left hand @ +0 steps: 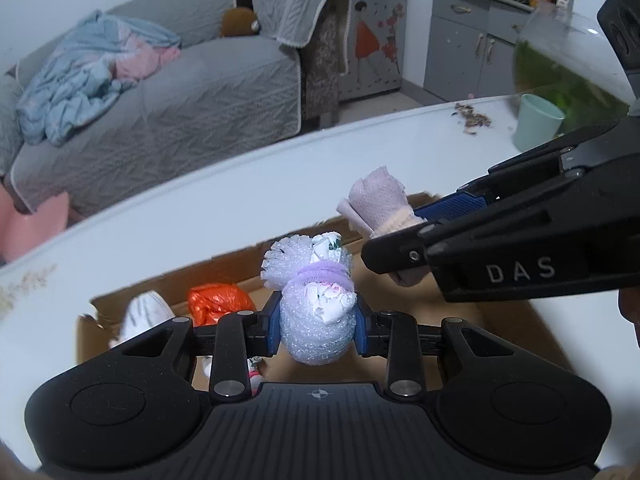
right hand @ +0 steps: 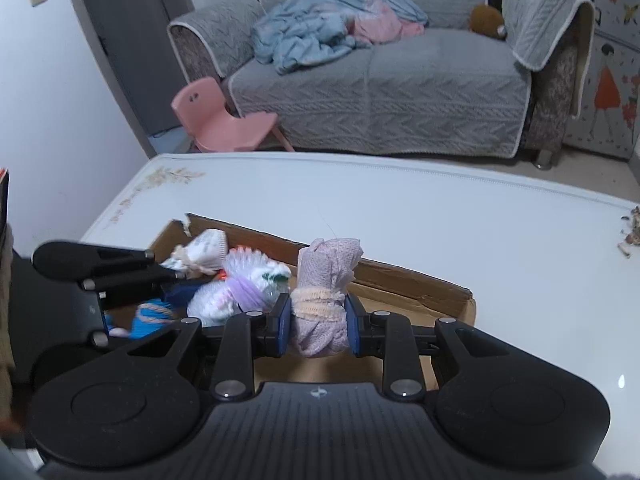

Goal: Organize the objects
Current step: 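Carry sock ball with left gripper into box while right gripper carries lilac roll in, then open both grippers to release the items and move back to the pile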

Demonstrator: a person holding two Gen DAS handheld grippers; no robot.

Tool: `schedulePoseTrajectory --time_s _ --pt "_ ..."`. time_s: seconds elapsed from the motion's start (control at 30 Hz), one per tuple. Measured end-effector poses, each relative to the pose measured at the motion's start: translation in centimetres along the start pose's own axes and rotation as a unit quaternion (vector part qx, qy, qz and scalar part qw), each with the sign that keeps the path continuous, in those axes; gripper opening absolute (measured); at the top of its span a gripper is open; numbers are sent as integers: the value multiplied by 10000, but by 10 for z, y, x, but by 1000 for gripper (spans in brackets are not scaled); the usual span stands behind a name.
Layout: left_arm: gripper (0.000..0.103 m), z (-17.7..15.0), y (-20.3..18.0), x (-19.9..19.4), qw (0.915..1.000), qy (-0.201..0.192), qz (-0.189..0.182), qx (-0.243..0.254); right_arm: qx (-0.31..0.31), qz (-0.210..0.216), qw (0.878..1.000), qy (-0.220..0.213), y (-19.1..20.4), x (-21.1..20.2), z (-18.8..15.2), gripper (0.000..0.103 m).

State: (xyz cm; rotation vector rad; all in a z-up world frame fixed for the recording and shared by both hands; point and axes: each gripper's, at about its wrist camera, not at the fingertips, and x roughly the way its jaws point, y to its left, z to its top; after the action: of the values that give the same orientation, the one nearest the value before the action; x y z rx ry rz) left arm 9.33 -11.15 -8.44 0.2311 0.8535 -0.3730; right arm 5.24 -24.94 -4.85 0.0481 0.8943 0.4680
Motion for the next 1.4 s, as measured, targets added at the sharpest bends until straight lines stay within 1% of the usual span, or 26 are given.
schedulePoseTrajectory --time_s 0.13,0.23,0.4,0.53,0.63,0.73,0.77,0.8,0.97,1.1,1.17,1.33,1.4 --pt "40 -7 11 19 9998 149 1 -147 15 -70 9996 270 -3 24 -3 25" --pt "40 -9 15 28 9998 146 29 -159 38 -148 9991 401 -5 37 -8 25" --pt "40 -12 18 39 9995 176 29 -242 104 -191 9987 455 -5 49 -6 26" --pt "41 -14 21 45 9991 238 21 -344 22 -168 9984 544 4 54 -7 28" --pt "42 -12 23 45 9985 309 -9 -459 76 -159 9984 544 5 52 -6 28" --pt "46 -12 23 45 9984 307 34 -470 91 -167 9983 550 7 50 -7 29" --pt "50 -12 23 46 9983 322 53 -486 99 -170 9983 546 7 50 -7 30" --pt "52 -12 23 46 9982 336 44 -497 117 -156 9983 551 7 49 -6 32" --pt "56 -12 21 45 9984 360 50 -421 116 -135 9982 580 8 50 -4 34" --pt "60 -11 22 42 9983 381 23 -431 107 -145 9983 555 8 47 -1 37" --pt "63 -10 21 39 9985 350 25 -430 142 -145 9984 531 5 46 1 40" --pt "67 -7 19 25 9988 326 42 -362 168 -163 9985 490 5 39 4 41" --pt "69 -6 19 19 9988 316 56 -360 185 -139 9985 496 6 35 4 45"
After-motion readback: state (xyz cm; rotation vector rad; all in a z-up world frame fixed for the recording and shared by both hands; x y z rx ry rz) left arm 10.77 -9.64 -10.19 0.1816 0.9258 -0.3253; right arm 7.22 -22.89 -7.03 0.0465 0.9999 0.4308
